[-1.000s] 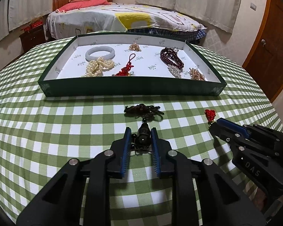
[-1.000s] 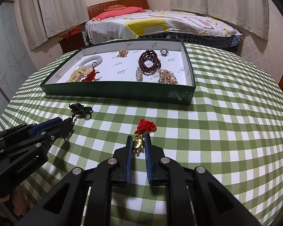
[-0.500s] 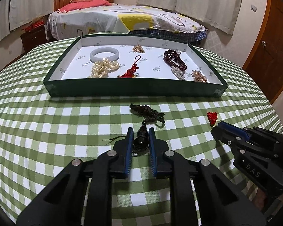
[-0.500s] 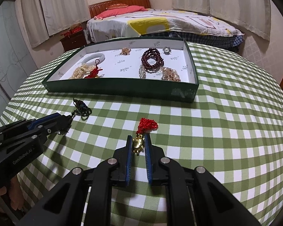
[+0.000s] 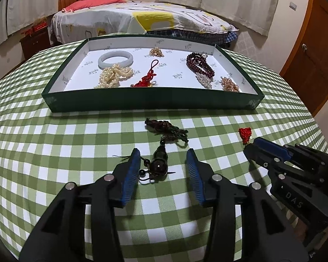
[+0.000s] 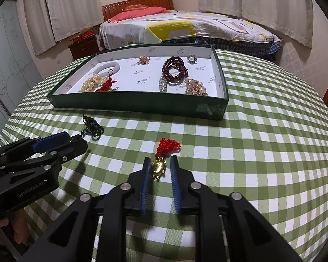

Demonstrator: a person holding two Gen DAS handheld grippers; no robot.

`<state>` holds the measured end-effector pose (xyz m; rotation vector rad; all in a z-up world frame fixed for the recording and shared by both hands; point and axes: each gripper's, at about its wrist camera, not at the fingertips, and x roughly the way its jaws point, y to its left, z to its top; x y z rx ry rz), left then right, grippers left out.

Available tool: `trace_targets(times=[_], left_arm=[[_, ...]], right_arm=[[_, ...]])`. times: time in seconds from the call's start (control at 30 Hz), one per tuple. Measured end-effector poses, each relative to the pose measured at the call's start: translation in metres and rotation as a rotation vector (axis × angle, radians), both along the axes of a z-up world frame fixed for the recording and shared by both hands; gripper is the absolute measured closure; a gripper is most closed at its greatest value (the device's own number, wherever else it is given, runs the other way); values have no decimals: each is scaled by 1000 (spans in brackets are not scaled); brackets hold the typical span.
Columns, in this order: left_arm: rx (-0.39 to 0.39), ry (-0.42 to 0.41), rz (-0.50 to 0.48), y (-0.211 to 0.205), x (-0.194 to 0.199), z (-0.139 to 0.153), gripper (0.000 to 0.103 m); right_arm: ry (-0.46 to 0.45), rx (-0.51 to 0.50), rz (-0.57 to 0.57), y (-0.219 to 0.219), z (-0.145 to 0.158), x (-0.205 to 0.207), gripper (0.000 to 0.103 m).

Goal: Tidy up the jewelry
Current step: 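Lift the black pendant and gold pendant and carry both toward the box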

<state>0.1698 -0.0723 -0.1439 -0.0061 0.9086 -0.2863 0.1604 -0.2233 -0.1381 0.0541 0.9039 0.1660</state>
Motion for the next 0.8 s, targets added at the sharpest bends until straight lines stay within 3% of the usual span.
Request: trace_targets(times=[0.13, 0.43, 0.57, 0.8], left_arm=[[8, -4, 5, 3, 1, -1, 83], [-19, -4, 9, 10, 1, 0, 86], [-27, -4, 13, 12, 1, 0, 86], [-36, -21, 13, 14, -3, 5, 86]], right_arm=[[-1, -1, -2, -1, 0, 1, 82], [-7, -39, 21, 8, 0, -2, 77], [-7, -38, 39, 10, 0, -4, 90], [-9, -29, 30, 7, 0, -8, 90]])
